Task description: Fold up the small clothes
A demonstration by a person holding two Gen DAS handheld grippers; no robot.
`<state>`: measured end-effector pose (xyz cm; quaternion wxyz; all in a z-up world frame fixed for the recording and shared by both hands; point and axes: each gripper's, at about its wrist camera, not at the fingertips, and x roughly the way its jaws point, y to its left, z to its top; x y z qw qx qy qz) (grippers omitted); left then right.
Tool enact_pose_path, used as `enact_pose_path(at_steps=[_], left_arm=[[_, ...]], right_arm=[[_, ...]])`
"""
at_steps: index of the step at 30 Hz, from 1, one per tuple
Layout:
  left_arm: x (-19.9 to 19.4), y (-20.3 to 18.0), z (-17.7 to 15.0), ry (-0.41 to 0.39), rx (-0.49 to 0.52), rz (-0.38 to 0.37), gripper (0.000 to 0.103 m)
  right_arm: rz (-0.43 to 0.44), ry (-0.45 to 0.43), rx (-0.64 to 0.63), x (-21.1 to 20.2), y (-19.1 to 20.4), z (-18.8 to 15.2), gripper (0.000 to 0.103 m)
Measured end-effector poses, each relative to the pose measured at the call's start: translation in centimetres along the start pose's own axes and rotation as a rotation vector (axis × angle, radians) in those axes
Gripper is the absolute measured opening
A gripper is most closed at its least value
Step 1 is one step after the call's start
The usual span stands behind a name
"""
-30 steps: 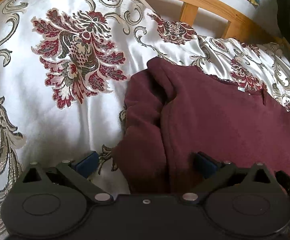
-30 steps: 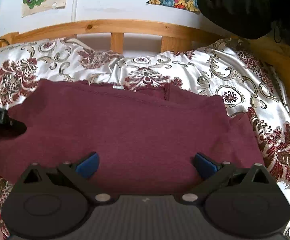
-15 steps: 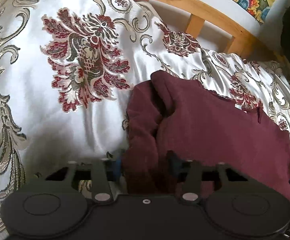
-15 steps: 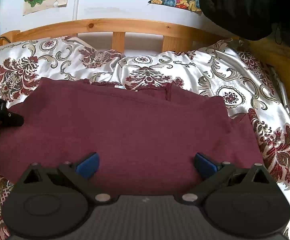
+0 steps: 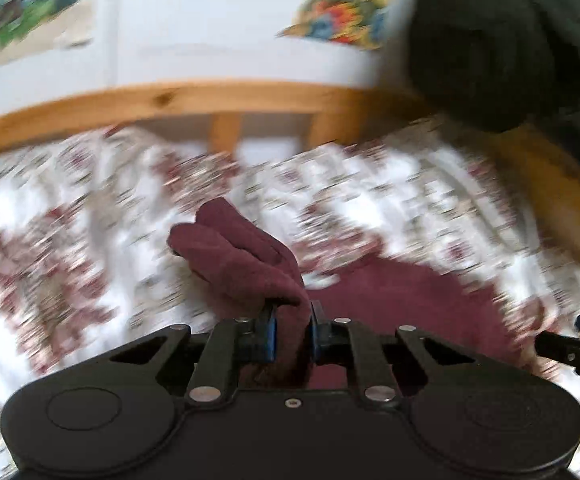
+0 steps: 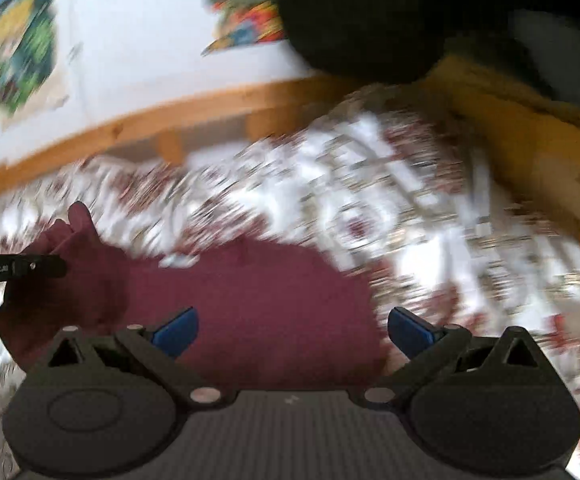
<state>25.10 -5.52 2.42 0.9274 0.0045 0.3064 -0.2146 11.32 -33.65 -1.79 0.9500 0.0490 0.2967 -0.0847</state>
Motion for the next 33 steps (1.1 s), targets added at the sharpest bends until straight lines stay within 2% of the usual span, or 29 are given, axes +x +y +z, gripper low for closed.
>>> enact_pose_path(at_steps=[3,5,8,10,12,14,15,16,17,19,21,24,27,31,33], left_arm=[[0.8,-5.2,1.9,-0.001,0.039,-0.068,0.016],[2.0,-8.7,1.9,0.015,0.069,-0.109,0.016],[4.8,-13.2,0.1,0.064,0.118,-0.151,0.015],[6.6,-15.3,-1.7,0.102,0.138,-0.178,0.01],[7.9,-16.1,-3.4,0.142,0.149,-0.188,0.013],[7.9,-16.4,-4.4,0.155,0.158,-0.208,0.018],[7.4,-16.3,-4.7,0.149,0.163,-0.221,0.027],[6.6,-16.2,-4.7,0.138,0.165,-0.242,0.04],[5.8,-15.8,-4.5,0.116,0.16,-0.262,0.047],[3.6,-14.7,-4.3,0.063,0.147,-0.298,0.079],[1.2,-13.7,-4.3,-0.006,0.132,-0.298,0.093],[-1.8,-11.8,-4.5,-0.071,0.143,-0.264,0.102],[-3.1,-10.0,-5.8,-0.081,0.186,-0.207,0.102],[-2.3,-9.0,-8.3,-0.071,0.292,-0.132,0.101],[-1.5,-8.9,-9.3,-0.085,0.329,-0.108,0.099]], right_arm=[[-0.053,-0.047,0.069,-1.1,-5.2,0.1,0.103],[-0.075,-0.067,0.162,-1.0,-8.7,-0.4,0.103],[-0.048,-0.05,0.288,0.5,-12.6,-1.2,0.103],[-0.032,-0.041,0.347,1.4,-13.9,-1.5,0.103],[-0.001,-0.042,0.381,2.0,-14.4,-1.7,0.103],[0.051,-0.046,0.392,2.5,-14.4,-1.8,0.103],[0.072,-0.046,0.395,2.6,-14.2,-1.9,0.103],[0.087,-0.041,0.397,2.9,-14.0,-1.8,0.103],[0.099,-0.039,0.399,3.3,-13.7,-1.7,0.103],[0.127,-0.044,0.403,3.5,-13.4,-1.6,0.103],[0.148,-0.037,0.413,3.8,-12.8,-1.5,0.103],[0.199,-0.019,0.403,4.2,-11.7,-1.5,0.103],[0.297,0.009,0.41,5.0,-10.3,-1.7,0.103],[0.466,0.07,0.478,6.6,-8.4,-2.4,0.102],[0.487,0.108,0.483,7.4,-7.5,-2.6,0.095]])
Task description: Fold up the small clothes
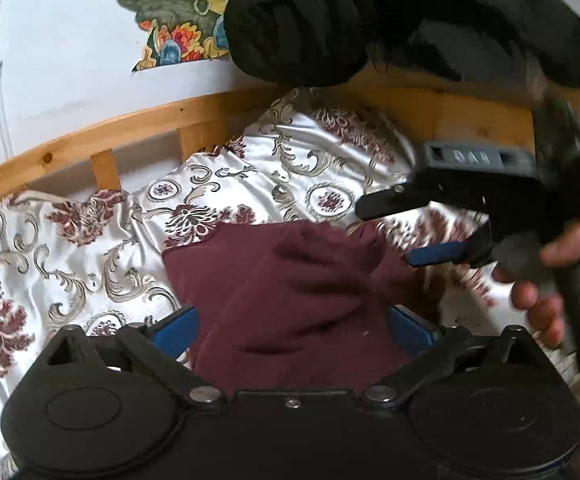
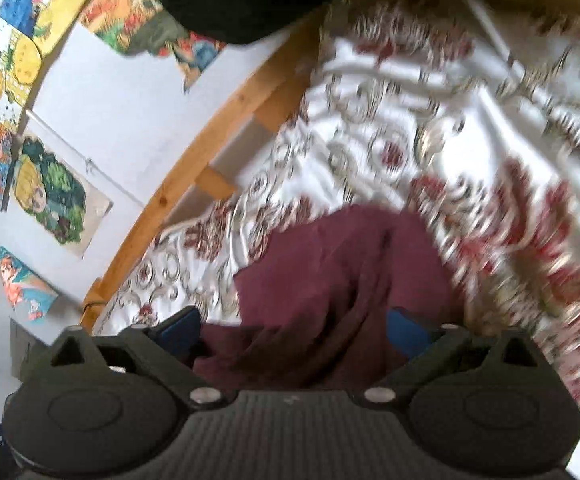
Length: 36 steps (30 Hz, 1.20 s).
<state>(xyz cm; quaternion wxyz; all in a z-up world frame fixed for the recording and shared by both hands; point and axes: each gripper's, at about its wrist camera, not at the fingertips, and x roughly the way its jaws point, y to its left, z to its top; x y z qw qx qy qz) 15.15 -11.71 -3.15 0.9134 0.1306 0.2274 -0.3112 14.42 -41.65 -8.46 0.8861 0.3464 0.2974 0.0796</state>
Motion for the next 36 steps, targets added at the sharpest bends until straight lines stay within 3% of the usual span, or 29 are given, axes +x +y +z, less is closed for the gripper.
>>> enact_pose_path(at_steps=[2,5,9,10,12,13,14,16,22,26,32,36], left_arm=[[1.1,0.0,-0.7,0.002,0.034,0.037,0.097],[3.5,0.3,-1.2,0.05,0.076,0.114,0.085],[5.1,1.2,-1.6,0.064,0.067,0.07,0.052],[5.1,1.4,-1.7,0.054,0.062,0.057,0.044],[4.8,1.3,-1.9,0.042,0.067,0.036,0.036],[4.6,1.2,-2.0,0.035,0.074,0.03,0.033],[4.4,0.9,-2.1,0.027,0.083,0.02,0.032],[3.8,0.2,-2.1,0.008,0.104,0.001,0.028],[2.4,-3.1,-1.8,-0.071,0.219,-0.11,0.028],[3.9,-4.6,-3.0,-0.013,0.256,-0.14,0.03],[3.7,-1.9,-2.9,-0.01,0.072,-0.255,0.047],[2.7,0.7,-2.8,-0.029,-0.112,-0.33,0.078]], right_arm=[[-0.021,0.014,0.001,0.5,0.2,-0.3,0.087],[-0.05,0.015,0.026,1.3,-0.1,-0.5,0.084],[-0.023,0.01,0.117,2.8,-1.5,-0.5,0.081],[-0.016,0.004,0.14,3.2,-1.9,-0.5,0.076],[-0.029,0.002,0.153,3.9,-2.2,-0.5,0.053],[-0.047,0.005,0.141,4.2,-2.2,-0.5,0.029],[-0.072,0.003,0.118,4.5,-2.1,-0.6,0.02],[-0.092,-0.022,0.076,4.0,-1.6,-0.5,0.016],[-0.167,-0.143,-0.034,0.0,-0.2,0.6,0.015],[-0.255,-0.095,-0.019,-0.1,-1.6,0.6,0.015],[-0.313,-0.07,-0.052,1.0,-1.9,0.4,0.015],[-0.303,-0.067,-0.031,1.0,-2.3,0.3,0.015]])
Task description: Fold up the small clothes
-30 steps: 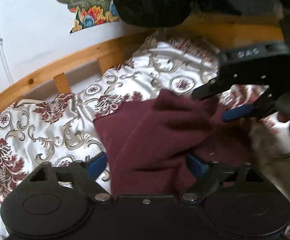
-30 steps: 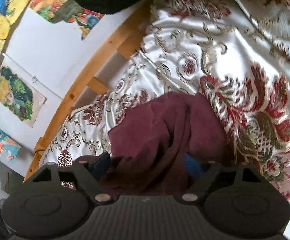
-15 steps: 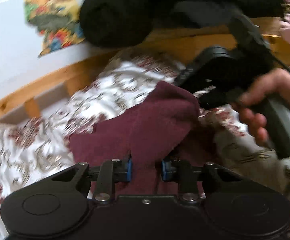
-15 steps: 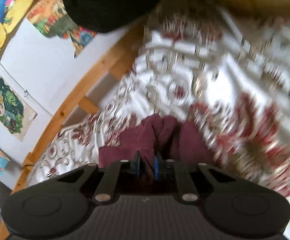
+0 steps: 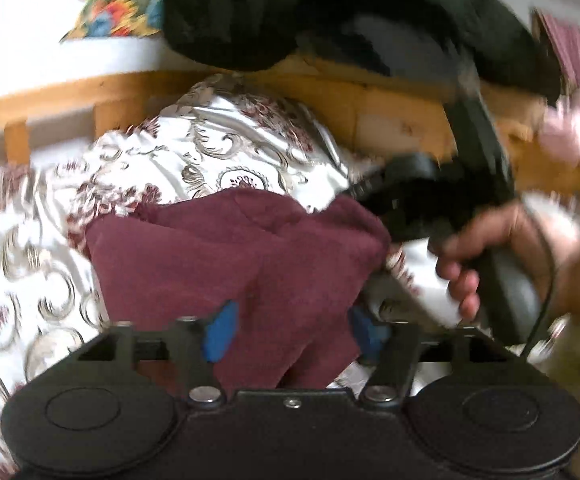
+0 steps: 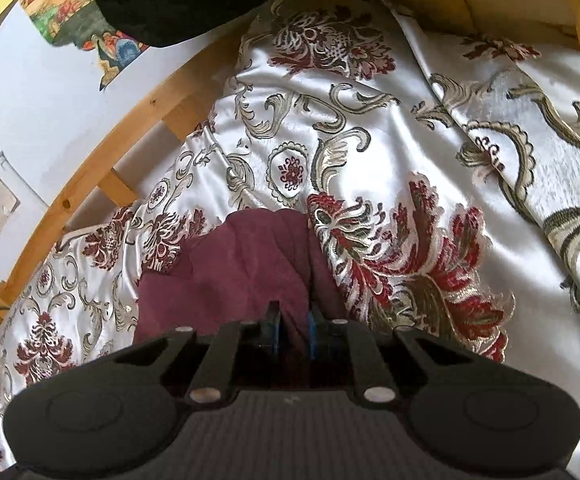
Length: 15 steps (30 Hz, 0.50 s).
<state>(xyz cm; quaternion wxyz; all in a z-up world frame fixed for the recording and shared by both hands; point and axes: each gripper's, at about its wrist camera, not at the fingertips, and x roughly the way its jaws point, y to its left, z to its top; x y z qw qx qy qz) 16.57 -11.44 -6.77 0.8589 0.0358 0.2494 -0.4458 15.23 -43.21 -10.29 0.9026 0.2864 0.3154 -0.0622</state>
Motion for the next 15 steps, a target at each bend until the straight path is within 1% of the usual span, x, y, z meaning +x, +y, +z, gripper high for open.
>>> enact_pose_path(at_steps=[1,2,4,5,7,8,9,10,11,12,13,15], left_arm=[[-0.6,0.7,0.0,-0.022,-0.059,-0.014,0.085],[-1.0,1.3,0.3,-0.039,-0.117,-0.023,0.088],[-1.8,2.6,0.4,-0.072,-0.229,-0.039,0.097],[-2.1,3.4,0.5,-0.089,-0.298,-0.034,0.098],[-2.4,4.5,0.4,-0.106,-0.392,-0.006,0.102],[-2.3,5.1,0.3,-0.108,-0.434,0.018,0.102],[-2.1,5.6,0.2,-0.103,-0.471,0.048,0.102],[-1.7,6.0,0.0,-0.086,-0.496,0.076,0.102],[-1.2,6.4,-0.2,-0.058,-0.513,0.099,0.102],[-0.8,6.6,-0.5,-0.037,-0.521,0.108,0.102],[-0.4,6.8,-0.6,-0.019,-0.529,0.112,0.102],[0.5,6.8,-1.1,0.019,-0.534,0.115,0.102]], right_arm=[[0.002,0.001,0.004,0.0,-0.1,0.0,0.015],[0.003,0.002,0.005,-0.1,-0.2,0.0,0.015],[0.003,0.003,0.003,-0.2,-0.2,0.1,0.016],[-0.001,0.002,-0.004,-0.2,-0.1,0.1,0.018],[-0.015,-0.002,-0.021,-0.4,0.3,0.1,0.027],[-0.016,-0.007,-0.026,-0.5,0.4,0.1,0.032],[-0.004,-0.009,-0.025,-0.6,0.4,0.1,0.034],[0.009,-0.008,-0.016,-0.7,0.3,0.1,0.041],[0.026,-0.007,0.003,-0.8,0.2,0.2,0.052],[0.041,-0.005,0.021,-0.9,0.0,0.2,0.057],[0.056,0.002,0.034,-1.0,-0.1,0.2,0.065],[0.075,0.018,0.044,-1.2,-0.2,0.2,0.072]])
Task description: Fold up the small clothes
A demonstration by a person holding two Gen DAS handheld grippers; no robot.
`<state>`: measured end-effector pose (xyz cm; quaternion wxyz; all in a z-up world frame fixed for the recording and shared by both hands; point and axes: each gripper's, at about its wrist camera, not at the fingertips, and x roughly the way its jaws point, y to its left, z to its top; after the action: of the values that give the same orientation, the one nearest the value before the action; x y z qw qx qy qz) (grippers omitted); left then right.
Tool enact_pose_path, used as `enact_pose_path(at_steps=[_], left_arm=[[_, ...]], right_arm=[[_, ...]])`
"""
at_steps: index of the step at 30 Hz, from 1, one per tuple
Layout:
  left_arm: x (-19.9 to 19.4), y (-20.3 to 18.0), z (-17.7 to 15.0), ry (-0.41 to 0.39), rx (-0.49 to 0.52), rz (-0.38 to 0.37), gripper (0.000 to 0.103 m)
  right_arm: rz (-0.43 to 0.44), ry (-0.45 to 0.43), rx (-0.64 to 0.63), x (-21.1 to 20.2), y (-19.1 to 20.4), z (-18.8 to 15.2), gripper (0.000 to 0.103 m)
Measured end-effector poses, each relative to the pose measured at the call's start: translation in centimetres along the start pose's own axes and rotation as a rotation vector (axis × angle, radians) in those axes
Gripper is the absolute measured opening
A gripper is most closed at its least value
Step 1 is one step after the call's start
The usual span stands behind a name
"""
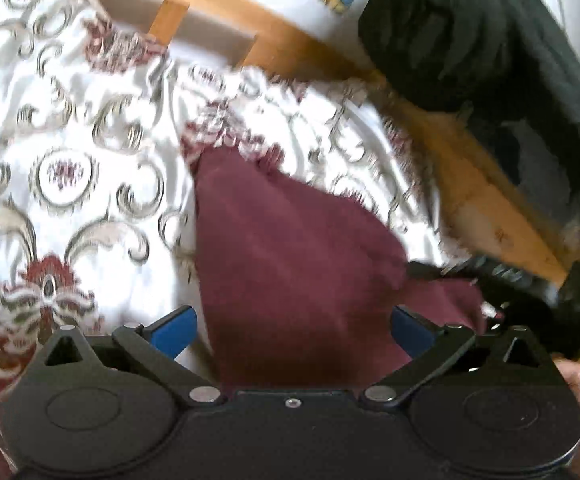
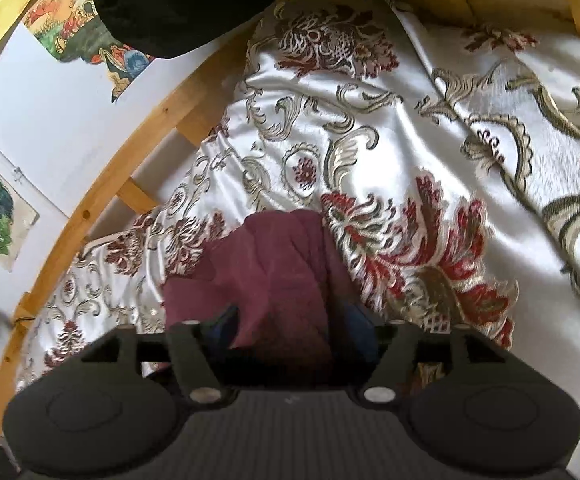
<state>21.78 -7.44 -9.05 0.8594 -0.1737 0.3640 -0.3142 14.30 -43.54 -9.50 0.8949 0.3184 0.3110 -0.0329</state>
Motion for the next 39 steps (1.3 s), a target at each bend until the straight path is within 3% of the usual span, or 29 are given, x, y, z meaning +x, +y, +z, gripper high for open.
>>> enact_pose_path(at_steps=[2,5,7,10,13,16,21,24,27,31,36,39], left_arm=[[0.7,-0.1,-0.3,0.028,0.025,0.025,0.102],[1.2,-0.4,-1.1,0.039,0.097,0.056,0.102],[1.4,-0.7,-1.4,0.044,0.13,0.067,0.102],[1.5,-0.6,-1.5,0.051,0.132,0.073,0.102],[1.3,-0.4,-1.5,0.055,0.115,0.078,0.102],[0.8,-0.3,-1.4,0.043,0.098,0.071,0.102],[0.4,0.0,-1.2,0.026,0.048,-0.046,0.102],[0.7,-0.4,-1.4,0.04,0.073,-0.04,0.102],[1.4,-0.6,-1.8,0.064,0.105,-0.016,0.102],[2.4,0.3,-2.1,0.125,0.083,0.005,0.102],[2.6,0.6,-2.2,0.121,0.077,0.005,0.102],[2.6,0.6,-2.3,0.12,0.081,0.006,0.102]], right_arm=[[0.012,0.011,-0.019,-0.4,0.3,-0.1,0.083],[-0.023,0.037,-0.087,-0.9,1.0,-0.4,0.088],[-0.1,0.066,-0.175,-0.7,1.5,-0.9,0.088],[-0.188,0.112,-0.245,0.4,1.8,-1.4,0.077],[-0.155,0.126,-0.213,0.7,1.6,-1.4,0.071],[-0.113,0.091,-0.188,0.4,1.4,-1.1,0.071],[-0.044,0.026,-0.104,1.7,0.1,0.8,0.076],[-0.003,0.03,-0.04,3.5,-0.9,1.2,0.076],[-0.028,0.038,-0.087,4.8,-0.9,1.3,0.076],[-0.044,0.013,-0.108,5.3,-1.1,1.7,0.065],[-0.02,0.021,-0.051,4.9,-2.0,2.1,0.058],[-0.031,-0.002,-0.079,4.5,-1.6,2.3,0.044]])
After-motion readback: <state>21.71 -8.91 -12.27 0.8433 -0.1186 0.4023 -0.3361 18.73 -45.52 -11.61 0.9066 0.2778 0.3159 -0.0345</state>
